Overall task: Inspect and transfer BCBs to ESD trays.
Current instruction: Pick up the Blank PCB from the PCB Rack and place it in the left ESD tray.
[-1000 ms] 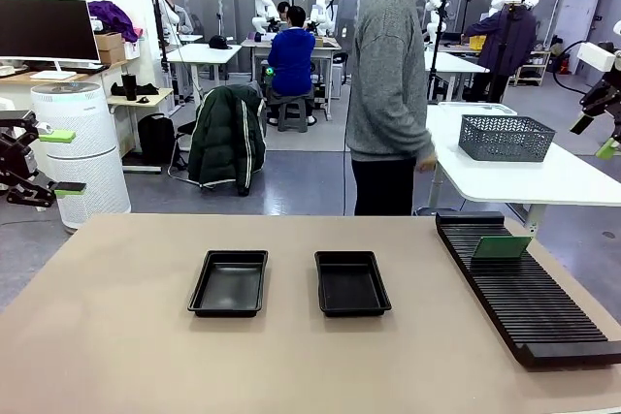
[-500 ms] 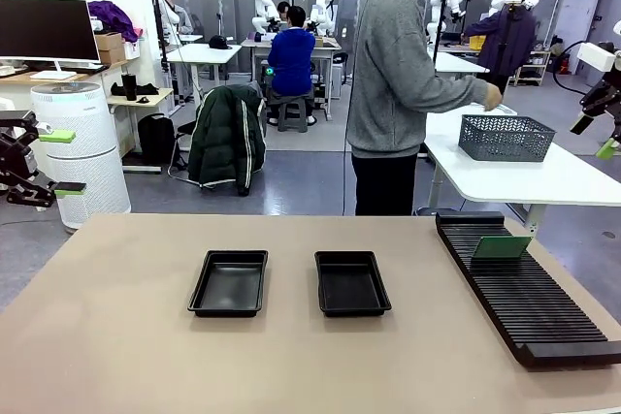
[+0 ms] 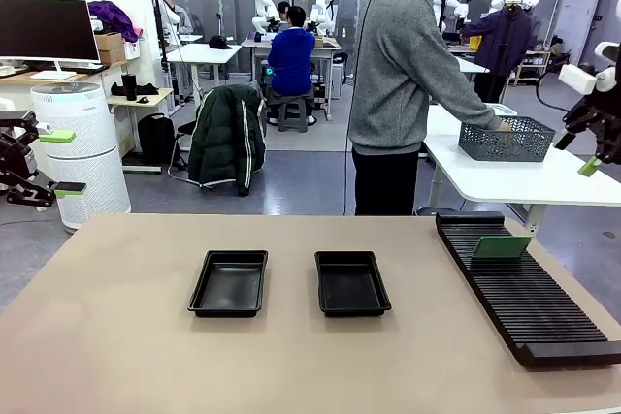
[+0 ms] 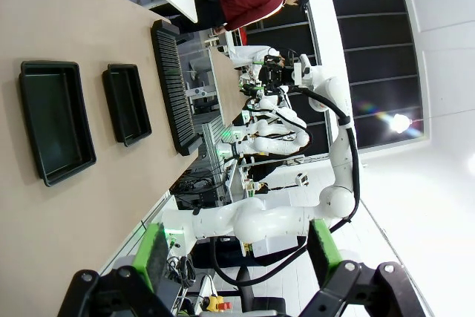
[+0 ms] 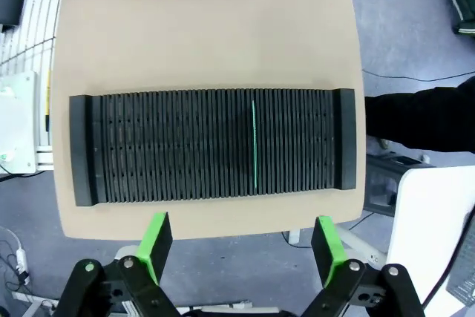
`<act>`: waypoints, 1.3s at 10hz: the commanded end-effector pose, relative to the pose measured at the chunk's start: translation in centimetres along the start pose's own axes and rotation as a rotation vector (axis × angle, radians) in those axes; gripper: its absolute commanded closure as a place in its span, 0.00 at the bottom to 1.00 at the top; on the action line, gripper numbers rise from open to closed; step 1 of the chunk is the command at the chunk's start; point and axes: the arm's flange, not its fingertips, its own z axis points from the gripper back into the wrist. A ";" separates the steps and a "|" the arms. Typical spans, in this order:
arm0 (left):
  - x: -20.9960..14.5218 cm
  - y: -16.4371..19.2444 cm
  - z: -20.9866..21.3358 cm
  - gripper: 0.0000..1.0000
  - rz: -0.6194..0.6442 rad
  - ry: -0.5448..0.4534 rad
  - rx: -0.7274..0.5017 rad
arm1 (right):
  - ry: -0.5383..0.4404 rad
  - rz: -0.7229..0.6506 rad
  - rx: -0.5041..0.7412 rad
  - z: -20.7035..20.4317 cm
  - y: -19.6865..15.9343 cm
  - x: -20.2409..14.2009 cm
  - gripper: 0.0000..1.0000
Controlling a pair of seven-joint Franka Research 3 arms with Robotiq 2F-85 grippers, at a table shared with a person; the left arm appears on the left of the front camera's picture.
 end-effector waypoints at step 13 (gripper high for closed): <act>0.0 0.0 0.2 0.00 0.000 -0.003 -0.002 | 0.212 0.030 0.014 -15.8 -0.1 -0.2 0.00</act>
